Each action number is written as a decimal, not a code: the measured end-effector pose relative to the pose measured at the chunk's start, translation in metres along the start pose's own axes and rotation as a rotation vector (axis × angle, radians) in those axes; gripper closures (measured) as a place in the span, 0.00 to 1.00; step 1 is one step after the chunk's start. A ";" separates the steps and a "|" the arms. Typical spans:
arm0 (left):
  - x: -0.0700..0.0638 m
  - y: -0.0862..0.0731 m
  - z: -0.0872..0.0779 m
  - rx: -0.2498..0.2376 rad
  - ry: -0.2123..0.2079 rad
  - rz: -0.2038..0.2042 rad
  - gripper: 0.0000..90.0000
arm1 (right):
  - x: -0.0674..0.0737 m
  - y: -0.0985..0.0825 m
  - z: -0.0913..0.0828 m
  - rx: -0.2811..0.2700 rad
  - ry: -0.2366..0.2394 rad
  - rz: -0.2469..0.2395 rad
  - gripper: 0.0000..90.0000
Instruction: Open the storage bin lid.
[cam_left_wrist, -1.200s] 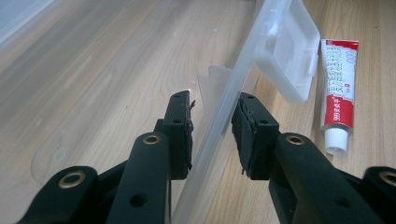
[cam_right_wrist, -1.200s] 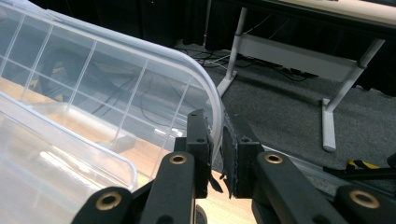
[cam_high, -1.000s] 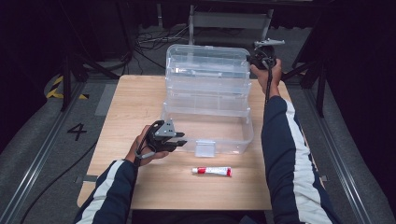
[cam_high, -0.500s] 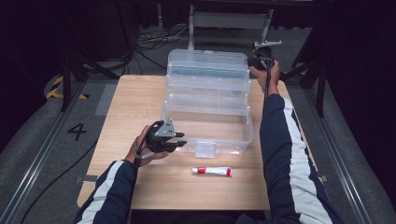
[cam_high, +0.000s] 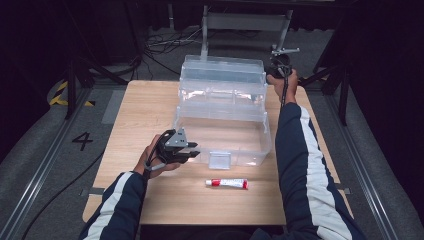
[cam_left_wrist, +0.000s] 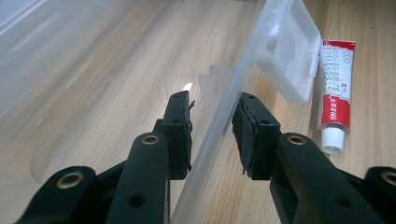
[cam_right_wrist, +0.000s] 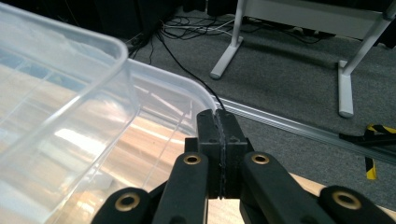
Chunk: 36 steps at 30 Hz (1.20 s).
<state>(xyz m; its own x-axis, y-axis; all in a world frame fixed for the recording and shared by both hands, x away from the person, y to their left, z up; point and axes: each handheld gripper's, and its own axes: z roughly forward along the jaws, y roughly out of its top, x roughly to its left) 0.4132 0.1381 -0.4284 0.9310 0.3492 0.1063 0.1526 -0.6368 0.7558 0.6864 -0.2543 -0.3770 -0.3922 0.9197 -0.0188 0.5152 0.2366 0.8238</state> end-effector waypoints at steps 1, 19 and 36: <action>0.000 0.000 0.000 0.000 0.001 -0.002 0.75 | 0.000 0.000 -0.001 0.003 0.001 0.001 1.00; 0.000 0.000 0.000 0.000 0.002 -0.009 0.75 | -0.002 -0.004 -0.011 0.017 -0.021 0.002 1.00; -0.001 0.000 0.000 -0.003 0.004 -0.007 0.74 | 0.006 -0.004 -0.038 -0.004 -0.014 -0.063 0.95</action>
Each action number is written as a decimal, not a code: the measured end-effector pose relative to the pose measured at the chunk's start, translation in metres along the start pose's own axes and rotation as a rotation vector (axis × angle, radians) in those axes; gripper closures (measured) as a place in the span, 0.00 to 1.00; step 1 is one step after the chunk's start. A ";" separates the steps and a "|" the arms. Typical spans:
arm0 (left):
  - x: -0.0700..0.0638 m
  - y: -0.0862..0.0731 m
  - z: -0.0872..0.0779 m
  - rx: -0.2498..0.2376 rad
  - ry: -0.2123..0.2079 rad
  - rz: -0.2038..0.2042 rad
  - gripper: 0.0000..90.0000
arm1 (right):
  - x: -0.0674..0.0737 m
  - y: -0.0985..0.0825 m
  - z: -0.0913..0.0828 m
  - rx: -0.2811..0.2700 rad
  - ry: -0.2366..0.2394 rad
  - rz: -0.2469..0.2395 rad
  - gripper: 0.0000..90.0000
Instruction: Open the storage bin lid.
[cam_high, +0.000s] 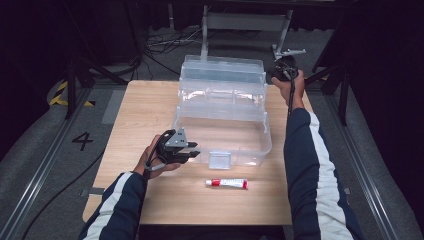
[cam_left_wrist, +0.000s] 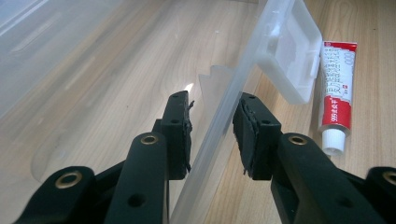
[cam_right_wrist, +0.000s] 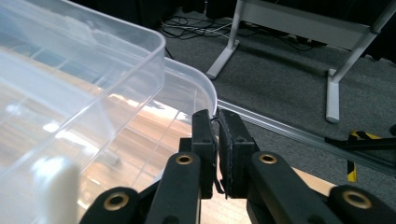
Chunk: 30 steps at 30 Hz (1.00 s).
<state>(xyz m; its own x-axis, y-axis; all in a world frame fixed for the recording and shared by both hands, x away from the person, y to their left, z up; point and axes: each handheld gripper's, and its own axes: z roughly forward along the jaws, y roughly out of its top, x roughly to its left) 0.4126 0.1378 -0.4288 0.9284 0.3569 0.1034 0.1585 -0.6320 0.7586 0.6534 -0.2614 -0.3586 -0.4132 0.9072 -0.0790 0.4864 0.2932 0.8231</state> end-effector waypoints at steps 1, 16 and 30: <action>0.000 0.000 0.000 0.000 0.000 0.000 0.74 | 0.001 0.000 -0.003 0.000 0.002 -0.013 0.95; 0.000 0.000 0.000 0.002 -0.001 -0.006 0.74 | 0.015 -0.007 -0.037 -0.024 0.060 -0.096 0.95; -0.001 0.000 0.000 0.001 0.007 -0.015 0.73 | 0.024 -0.021 -0.063 -0.056 0.104 -0.135 0.94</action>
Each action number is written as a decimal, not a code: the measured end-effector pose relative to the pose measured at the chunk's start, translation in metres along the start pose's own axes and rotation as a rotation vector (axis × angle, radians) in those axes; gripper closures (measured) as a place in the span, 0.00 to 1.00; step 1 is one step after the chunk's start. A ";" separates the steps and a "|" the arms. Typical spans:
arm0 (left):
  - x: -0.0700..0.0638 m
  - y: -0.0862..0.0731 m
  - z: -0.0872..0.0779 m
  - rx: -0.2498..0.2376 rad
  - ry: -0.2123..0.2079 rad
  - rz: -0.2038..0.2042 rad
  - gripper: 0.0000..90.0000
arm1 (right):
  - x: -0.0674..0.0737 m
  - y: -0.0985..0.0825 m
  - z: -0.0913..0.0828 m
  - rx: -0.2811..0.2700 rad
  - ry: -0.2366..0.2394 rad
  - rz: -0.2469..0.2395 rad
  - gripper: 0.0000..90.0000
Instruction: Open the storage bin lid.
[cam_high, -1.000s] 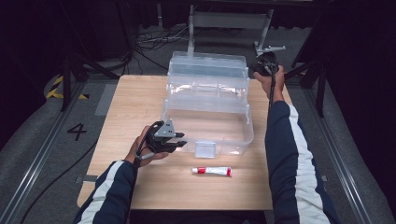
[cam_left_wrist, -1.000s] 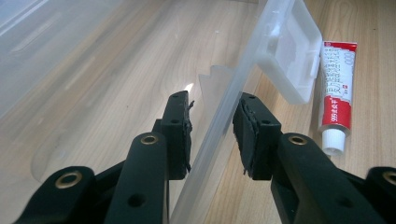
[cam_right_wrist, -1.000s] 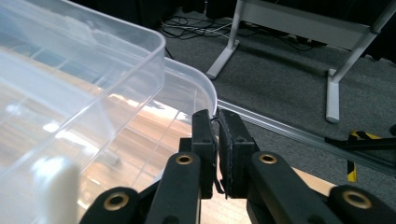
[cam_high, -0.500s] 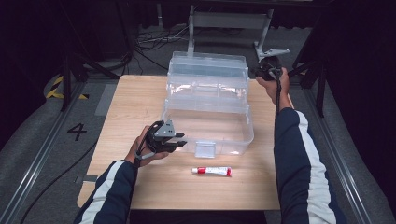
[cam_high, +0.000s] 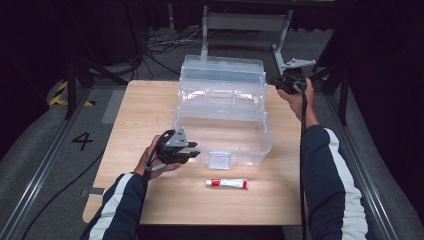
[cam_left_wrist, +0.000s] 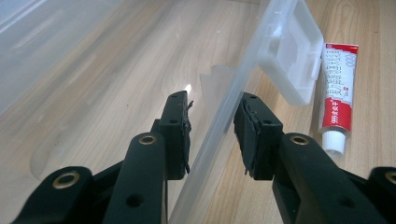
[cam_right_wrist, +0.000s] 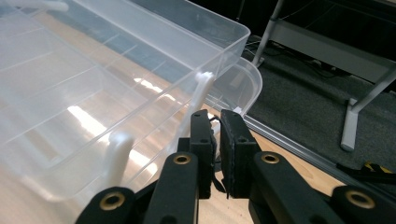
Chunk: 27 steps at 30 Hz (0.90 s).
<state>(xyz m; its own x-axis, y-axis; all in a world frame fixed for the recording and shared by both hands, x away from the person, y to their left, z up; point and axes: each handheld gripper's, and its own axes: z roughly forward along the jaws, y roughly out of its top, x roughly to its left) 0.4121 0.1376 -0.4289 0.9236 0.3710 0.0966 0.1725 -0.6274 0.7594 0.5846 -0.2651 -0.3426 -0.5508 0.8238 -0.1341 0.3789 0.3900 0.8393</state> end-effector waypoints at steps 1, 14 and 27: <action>0.000 0.000 0.000 0.000 0.000 0.000 0.73 | 0.001 0.000 -0.002 0.000 0.002 -0.003 0.94; -0.001 0.000 0.000 0.000 0.003 -0.009 0.73 | 0.019 -0.002 -0.049 -0.050 0.075 -0.040 0.94; -0.001 -0.001 0.000 -0.004 0.002 -0.006 0.73 | 0.033 -0.022 -0.082 -0.081 0.139 -0.069 0.93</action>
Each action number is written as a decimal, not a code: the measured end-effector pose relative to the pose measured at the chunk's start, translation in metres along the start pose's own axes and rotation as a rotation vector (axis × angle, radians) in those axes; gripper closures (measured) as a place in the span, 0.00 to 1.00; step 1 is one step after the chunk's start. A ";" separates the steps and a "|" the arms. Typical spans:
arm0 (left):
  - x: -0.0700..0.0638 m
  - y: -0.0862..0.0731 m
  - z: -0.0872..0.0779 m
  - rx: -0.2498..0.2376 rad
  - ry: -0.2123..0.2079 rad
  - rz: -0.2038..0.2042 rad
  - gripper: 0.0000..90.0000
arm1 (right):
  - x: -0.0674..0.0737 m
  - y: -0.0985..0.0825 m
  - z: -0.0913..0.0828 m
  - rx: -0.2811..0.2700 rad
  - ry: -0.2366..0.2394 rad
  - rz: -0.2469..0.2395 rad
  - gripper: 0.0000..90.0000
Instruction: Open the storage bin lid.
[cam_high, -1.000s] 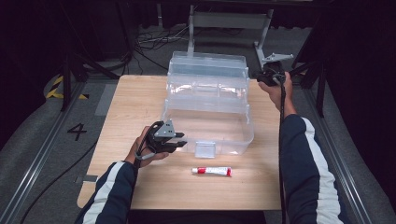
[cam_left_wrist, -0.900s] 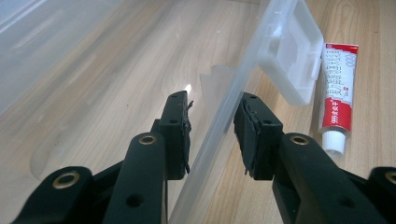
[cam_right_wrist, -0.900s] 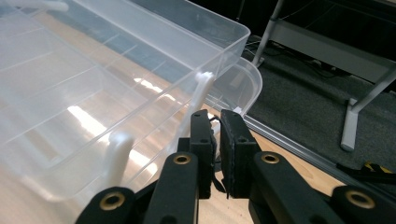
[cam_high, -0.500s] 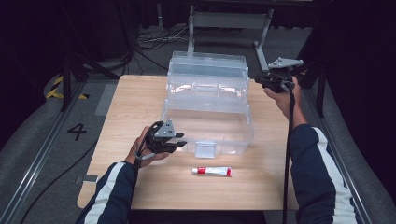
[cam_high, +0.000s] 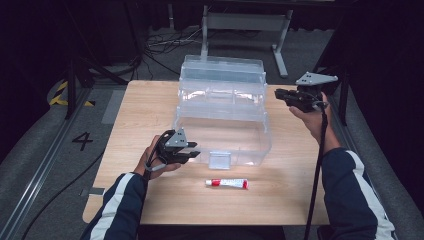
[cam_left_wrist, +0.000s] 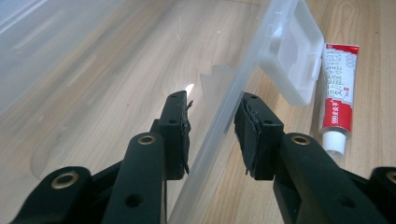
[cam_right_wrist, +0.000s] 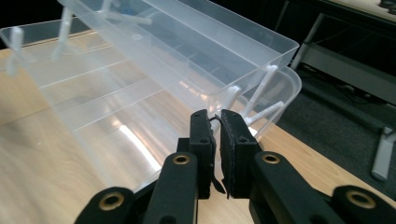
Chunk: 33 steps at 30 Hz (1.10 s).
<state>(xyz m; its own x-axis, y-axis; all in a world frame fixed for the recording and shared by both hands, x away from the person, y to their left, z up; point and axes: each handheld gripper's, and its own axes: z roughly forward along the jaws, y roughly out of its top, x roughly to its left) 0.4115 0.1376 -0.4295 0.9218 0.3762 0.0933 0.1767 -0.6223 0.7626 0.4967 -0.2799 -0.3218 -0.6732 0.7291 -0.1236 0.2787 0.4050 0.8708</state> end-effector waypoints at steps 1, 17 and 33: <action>0.000 0.000 0.000 0.000 0.001 0.000 0.73 | 0.002 -0.002 -0.002 0.005 0.003 -0.013 0.93; -0.001 0.000 0.000 -0.006 0.008 -0.002 0.72 | 0.042 -0.026 -0.029 0.019 0.079 -0.093 0.91; -0.001 0.000 0.000 -0.007 0.011 -0.008 0.71 | 0.089 -0.039 -0.045 0.013 0.207 -0.162 0.87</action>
<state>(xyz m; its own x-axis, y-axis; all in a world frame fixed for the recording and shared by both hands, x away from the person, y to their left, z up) 0.4104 0.1372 -0.4302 0.9165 0.3886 0.0948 0.1812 -0.6146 0.7678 0.3949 -0.2555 -0.3454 -0.8349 0.5265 -0.1602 0.1633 0.5151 0.8414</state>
